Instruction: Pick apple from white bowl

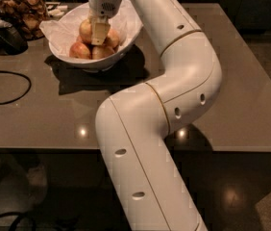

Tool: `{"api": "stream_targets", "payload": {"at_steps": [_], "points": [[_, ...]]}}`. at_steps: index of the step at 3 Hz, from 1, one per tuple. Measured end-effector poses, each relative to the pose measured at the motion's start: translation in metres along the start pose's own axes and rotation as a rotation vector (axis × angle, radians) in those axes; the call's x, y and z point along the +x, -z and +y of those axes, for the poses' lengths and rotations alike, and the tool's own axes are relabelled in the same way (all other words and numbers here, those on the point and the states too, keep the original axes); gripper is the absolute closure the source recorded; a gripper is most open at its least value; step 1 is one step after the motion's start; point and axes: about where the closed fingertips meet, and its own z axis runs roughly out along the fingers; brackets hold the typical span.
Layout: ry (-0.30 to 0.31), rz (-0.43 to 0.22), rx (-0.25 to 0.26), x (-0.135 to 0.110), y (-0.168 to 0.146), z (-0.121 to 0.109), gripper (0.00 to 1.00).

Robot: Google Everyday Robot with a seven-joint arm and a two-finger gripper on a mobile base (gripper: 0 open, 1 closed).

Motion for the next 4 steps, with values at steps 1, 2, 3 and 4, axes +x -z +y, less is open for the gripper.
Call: {"api": "stream_targets", "payload": {"at_steps": [1,2,3,4], "points": [[0.061,-0.061,0.076,-0.025,0.022,-0.012,1.0],[0.131,-0.163,0.105,-0.044,0.038,-0.011,1.0],[0.186,-0.236,0.111,-0.058,0.049,-0.005,1.0],[0.212,-0.273,0.108,-0.066,0.063,0.003,1.0]]}}
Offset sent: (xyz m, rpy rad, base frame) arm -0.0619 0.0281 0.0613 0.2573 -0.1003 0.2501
